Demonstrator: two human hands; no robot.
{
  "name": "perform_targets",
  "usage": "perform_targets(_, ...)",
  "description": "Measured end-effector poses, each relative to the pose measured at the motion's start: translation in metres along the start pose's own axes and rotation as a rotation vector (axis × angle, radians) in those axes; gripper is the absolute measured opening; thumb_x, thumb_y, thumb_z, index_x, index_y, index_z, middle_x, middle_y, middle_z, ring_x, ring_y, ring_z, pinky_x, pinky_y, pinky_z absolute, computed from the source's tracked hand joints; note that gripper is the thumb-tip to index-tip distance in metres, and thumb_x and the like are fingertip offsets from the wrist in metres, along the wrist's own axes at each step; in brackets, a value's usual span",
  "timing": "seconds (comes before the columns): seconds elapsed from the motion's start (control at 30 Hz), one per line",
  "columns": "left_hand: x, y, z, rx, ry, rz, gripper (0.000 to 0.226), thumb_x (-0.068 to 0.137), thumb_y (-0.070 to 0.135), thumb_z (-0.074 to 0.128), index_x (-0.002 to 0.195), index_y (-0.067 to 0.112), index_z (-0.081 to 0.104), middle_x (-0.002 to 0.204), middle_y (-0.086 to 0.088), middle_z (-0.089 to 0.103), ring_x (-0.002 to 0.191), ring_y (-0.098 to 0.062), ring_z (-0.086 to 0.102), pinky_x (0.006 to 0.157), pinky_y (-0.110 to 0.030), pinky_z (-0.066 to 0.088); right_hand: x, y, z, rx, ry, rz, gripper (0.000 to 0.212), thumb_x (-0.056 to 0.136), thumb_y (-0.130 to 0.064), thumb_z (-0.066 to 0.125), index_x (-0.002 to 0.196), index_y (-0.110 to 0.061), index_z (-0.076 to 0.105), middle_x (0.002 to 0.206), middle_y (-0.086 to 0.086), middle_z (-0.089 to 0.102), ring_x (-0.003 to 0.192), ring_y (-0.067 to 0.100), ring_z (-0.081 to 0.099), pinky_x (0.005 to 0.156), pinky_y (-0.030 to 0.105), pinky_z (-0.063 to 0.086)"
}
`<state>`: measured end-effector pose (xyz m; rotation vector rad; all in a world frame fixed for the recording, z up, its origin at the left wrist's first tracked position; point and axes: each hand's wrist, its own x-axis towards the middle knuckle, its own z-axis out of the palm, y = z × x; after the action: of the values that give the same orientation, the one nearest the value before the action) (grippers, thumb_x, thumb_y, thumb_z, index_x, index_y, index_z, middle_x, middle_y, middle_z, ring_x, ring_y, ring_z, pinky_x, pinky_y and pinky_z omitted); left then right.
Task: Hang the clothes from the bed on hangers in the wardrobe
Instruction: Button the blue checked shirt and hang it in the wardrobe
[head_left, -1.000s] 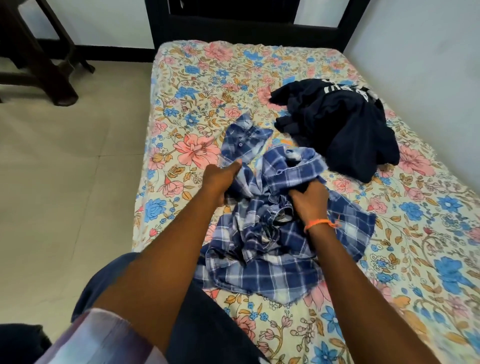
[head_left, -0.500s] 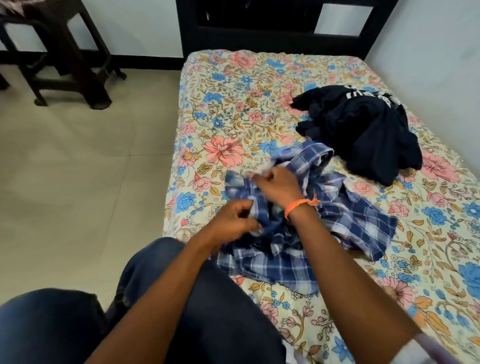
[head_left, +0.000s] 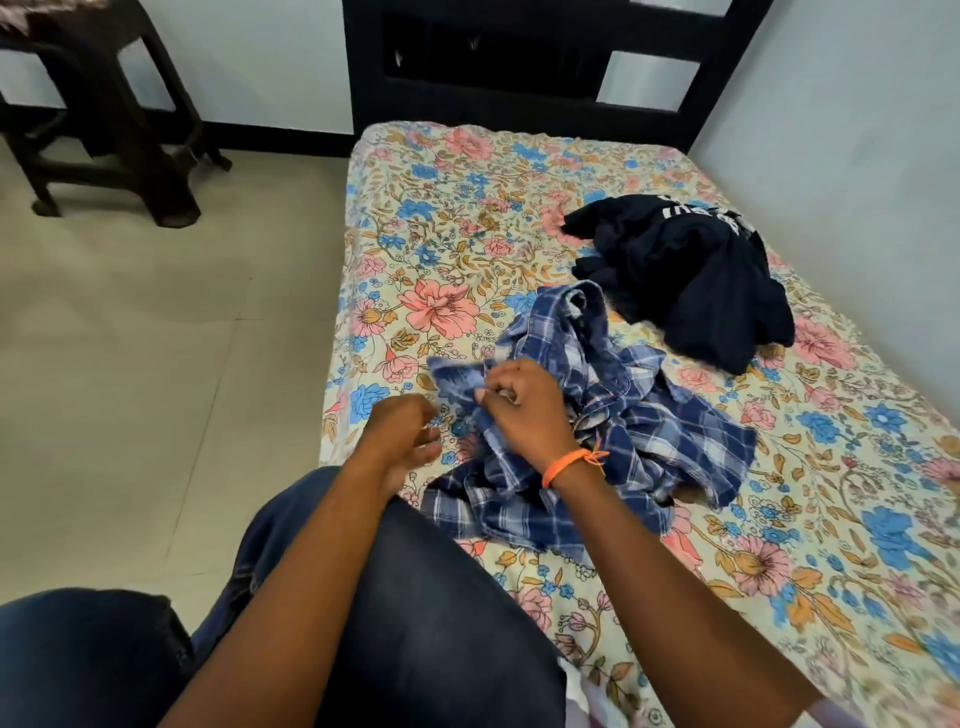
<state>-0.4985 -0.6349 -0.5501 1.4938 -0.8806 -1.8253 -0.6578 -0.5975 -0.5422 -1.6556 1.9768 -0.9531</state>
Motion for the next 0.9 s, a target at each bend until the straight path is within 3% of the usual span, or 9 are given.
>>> perform_targets(0.1,0.000,0.006,-0.005,-0.251,-0.152,-0.067,0.008,0.087,0.006,0.050,0.088,0.012,0.055,0.078,-0.008,0.061,0.075,-0.023,0.054,0.075,-0.039,0.047,-0.011,-0.019,-0.010,0.662,-0.076,0.139,0.009,0.093,-0.006,0.064,0.087,-0.002,0.070,0.088,0.006,0.068,0.076,0.015,0.062,0.072,0.025,0.053)
perform_targets(0.23,0.001,0.007,-0.011,-0.475,-0.343,-0.037,0.045,0.080,0.005,0.064,0.124,0.003,0.054,0.119,-0.017,0.065,0.098,-0.032,0.065,0.082,-0.047,0.056,-0.009,-0.007,-0.015,1.302,-0.189,0.593,0.019,0.095,-0.019,0.054,0.094,-0.004,0.064,0.084,0.013,0.067,0.077,0.030,0.064,0.075,0.042,0.056)
perform_targets(0.3,0.000,0.006,-0.011,-0.496,-0.323,-0.036,0.055,0.077,0.001,0.067,0.130,0.003,0.052,0.124,-0.020,0.062,0.097,-0.032,0.067,0.072,-0.045,0.061,-0.004,0.004,-0.016,1.177,-0.083,0.709,0.021,0.097,-0.021,0.053,0.087,-0.007,0.065,0.080,0.012,0.064,0.074,0.030,0.061,0.074,0.043,0.052)
perform_targets(0.4,-0.002,0.006,-0.008,-0.409,-0.227,-0.022,0.038,0.085,-0.006,0.062,0.122,-0.002,0.059,0.106,-0.017,0.064,0.082,-0.024,0.067,0.065,-0.037,0.061,-0.001,0.014,-0.017,0.631,0.003,0.641,0.021,0.097,-0.015,0.055,0.079,-0.007,0.058,0.080,0.014,0.055,0.075,0.027,0.051,0.071,0.038,0.045)
perform_targets(0.47,-0.005,0.006,-0.005,-0.398,-0.189,-0.012,0.030,0.086,-0.009,0.060,0.116,-0.003,0.060,0.101,-0.017,0.064,0.075,-0.023,0.069,0.057,-0.033,0.061,-0.006,0.010,-0.016,0.321,0.071,0.472,0.007,0.097,-0.014,0.057,0.095,-0.009,0.061,0.092,0.007,0.059,0.080,0.022,0.055,0.073,0.028,0.045)
perform_targets(0.6,-0.010,0.010,-0.006,-0.396,-0.178,0.049,0.023,0.088,-0.009,0.059,0.108,0.002,0.061,0.097,-0.017,0.065,0.077,-0.024,0.067,0.060,-0.031,0.061,-0.025,-0.011,-0.020,-0.071,0.287,-0.173,0.031,0.089,-0.027,0.066,0.118,-0.015,0.059,0.119,-0.001,0.054,0.109,0.012,0.050,0.091,0.020,0.039)
perform_targets(0.73,-0.024,0.029,-0.009,-0.369,-0.316,0.129,0.022,0.089,-0.007,0.055,0.109,-0.002,0.063,0.095,-0.019,0.068,0.078,-0.023,0.067,0.066,-0.025,0.059,-0.035,-0.030,-0.019,0.164,-0.065,-0.194,0.046,0.083,-0.027,0.077,0.125,-0.017,0.060,0.113,-0.004,0.064,0.097,0.013,0.062,0.085,0.016,0.050)
perform_targets(0.83,-0.042,0.051,-0.011,-0.344,-0.444,0.242,0.030,0.091,-0.013,0.045,0.114,-0.005,0.062,0.097,-0.016,0.070,0.081,-0.018,0.071,0.074,-0.023,0.059,-0.034,-0.045,-0.020,0.408,-0.026,-0.119,0.014,0.089,-0.011,0.071,0.103,-0.010,0.069,0.091,0.007,0.072,0.081,0.022,0.068,0.074,0.031,0.057)
perform_targets(0.9,-0.054,0.064,-0.013,-0.262,-0.416,0.366,0.035,0.089,-0.016,0.048,0.115,0.002,0.064,0.099,-0.011,0.071,0.083,-0.018,0.070,0.075,-0.027,0.060,-0.025,-0.050,-0.024,0.764,-0.042,0.057,0.010,0.092,-0.008,0.064,0.097,-0.001,0.070,0.089,0.018,0.072,0.078,0.029,0.069,0.077,0.043,0.058)
